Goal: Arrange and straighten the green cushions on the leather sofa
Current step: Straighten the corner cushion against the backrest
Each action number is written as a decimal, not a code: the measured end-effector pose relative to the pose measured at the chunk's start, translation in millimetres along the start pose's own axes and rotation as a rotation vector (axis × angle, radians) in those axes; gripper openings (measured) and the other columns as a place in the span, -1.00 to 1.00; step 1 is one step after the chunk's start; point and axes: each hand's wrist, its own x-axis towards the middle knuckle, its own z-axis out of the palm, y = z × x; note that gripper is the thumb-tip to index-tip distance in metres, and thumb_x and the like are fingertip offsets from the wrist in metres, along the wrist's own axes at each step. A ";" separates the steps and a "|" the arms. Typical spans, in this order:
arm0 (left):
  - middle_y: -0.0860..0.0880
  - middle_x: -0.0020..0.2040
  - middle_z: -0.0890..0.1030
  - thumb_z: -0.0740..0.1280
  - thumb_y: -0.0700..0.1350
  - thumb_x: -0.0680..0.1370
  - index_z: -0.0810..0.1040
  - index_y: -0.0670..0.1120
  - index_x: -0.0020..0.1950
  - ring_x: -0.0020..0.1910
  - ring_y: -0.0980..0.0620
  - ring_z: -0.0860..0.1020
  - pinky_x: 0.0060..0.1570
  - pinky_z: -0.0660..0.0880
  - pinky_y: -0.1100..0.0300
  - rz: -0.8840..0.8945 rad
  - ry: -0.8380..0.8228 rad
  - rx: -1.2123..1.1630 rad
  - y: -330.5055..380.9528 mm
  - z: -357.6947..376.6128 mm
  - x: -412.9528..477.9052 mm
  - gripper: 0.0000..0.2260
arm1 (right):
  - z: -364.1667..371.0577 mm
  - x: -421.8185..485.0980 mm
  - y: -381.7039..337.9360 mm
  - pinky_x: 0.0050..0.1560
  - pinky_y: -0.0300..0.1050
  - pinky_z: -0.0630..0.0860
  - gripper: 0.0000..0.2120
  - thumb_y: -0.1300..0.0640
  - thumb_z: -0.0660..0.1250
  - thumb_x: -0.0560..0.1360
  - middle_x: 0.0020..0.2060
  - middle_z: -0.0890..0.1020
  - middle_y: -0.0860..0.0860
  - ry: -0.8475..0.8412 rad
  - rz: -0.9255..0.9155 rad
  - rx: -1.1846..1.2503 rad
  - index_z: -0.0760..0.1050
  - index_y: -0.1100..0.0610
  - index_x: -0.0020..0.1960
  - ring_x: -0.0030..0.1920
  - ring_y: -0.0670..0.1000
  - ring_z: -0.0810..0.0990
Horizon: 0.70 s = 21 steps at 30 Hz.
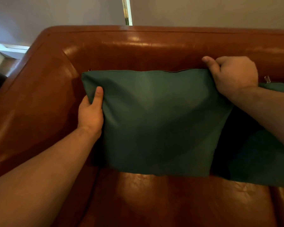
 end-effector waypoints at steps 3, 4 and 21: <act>0.17 0.16 0.76 0.36 0.43 0.52 0.67 0.12 0.24 0.17 0.14 0.71 0.28 0.60 0.06 -0.070 -0.019 -0.077 -6.6 -6.3 -3.4 -0.51 | -4.4 -10.6 -5.3 -0.28 0.01 0.25 -0.36 -0.38 -0.02 0.69 -0.36 0.44 0.07 0.068 0.014 0.006 0.35 0.10 -0.28 -0.26 0.21 0.43; 0.12 0.24 0.74 0.34 0.45 0.51 0.65 0.10 0.32 0.26 0.09 0.69 0.36 0.56 0.00 -0.111 -0.044 -0.138 -11.1 -10.6 -6.3 -0.44 | -6.5 -20.0 -10.1 -0.25 0.04 0.29 -0.38 -0.37 -0.03 0.70 -0.27 0.50 0.10 0.096 -0.005 0.045 0.42 0.09 -0.20 -0.21 0.23 0.47; -0.20 0.43 0.51 0.31 0.15 0.68 0.47 -0.19 0.46 0.45 -0.18 0.48 0.51 0.35 -0.03 0.439 0.277 0.492 -6.6 -5.5 -33.0 -0.49 | 39.8 -117.4 -73.8 0.61 0.46 -0.06 -0.12 -0.55 -0.04 0.60 0.73 0.06 0.08 0.038 -0.254 -0.115 0.04 -0.06 0.74 0.71 0.22 0.01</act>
